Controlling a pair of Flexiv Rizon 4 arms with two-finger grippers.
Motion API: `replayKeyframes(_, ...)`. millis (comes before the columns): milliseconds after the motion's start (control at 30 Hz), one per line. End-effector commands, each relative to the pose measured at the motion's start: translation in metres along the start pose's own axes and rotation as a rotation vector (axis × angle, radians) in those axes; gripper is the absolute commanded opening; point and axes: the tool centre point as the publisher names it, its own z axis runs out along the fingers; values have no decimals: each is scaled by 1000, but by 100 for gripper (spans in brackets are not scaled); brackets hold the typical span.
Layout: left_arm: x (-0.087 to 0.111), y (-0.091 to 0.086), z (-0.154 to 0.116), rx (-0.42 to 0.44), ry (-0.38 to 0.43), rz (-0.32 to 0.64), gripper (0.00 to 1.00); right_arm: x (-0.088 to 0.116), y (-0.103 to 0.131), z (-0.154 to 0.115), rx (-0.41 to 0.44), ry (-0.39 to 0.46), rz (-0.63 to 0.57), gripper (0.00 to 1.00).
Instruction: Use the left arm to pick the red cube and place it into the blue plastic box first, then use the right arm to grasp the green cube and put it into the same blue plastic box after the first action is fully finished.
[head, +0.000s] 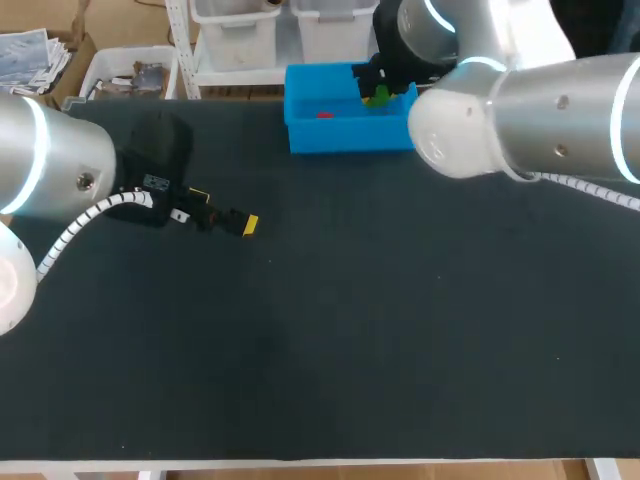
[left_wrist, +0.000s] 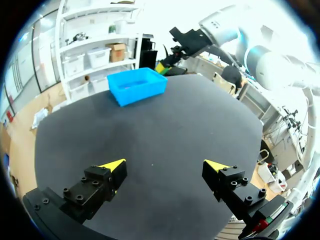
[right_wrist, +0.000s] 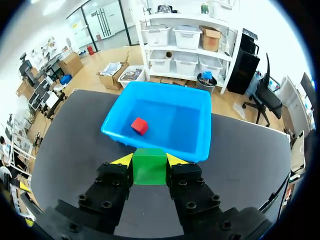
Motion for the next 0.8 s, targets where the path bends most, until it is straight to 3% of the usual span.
replayKeyframes(33,2,3,-1,15,-7,4,100,-26,-8,26,-10,35,6,0)
replayKeyframes(333,2,3,-1,15,-7,4,100,-41,-25,48,-33,26,27,0)
replayKeyframes(800,2,3,-1,15,-7,4,100,-47,-46,78,-45,42,57,0)
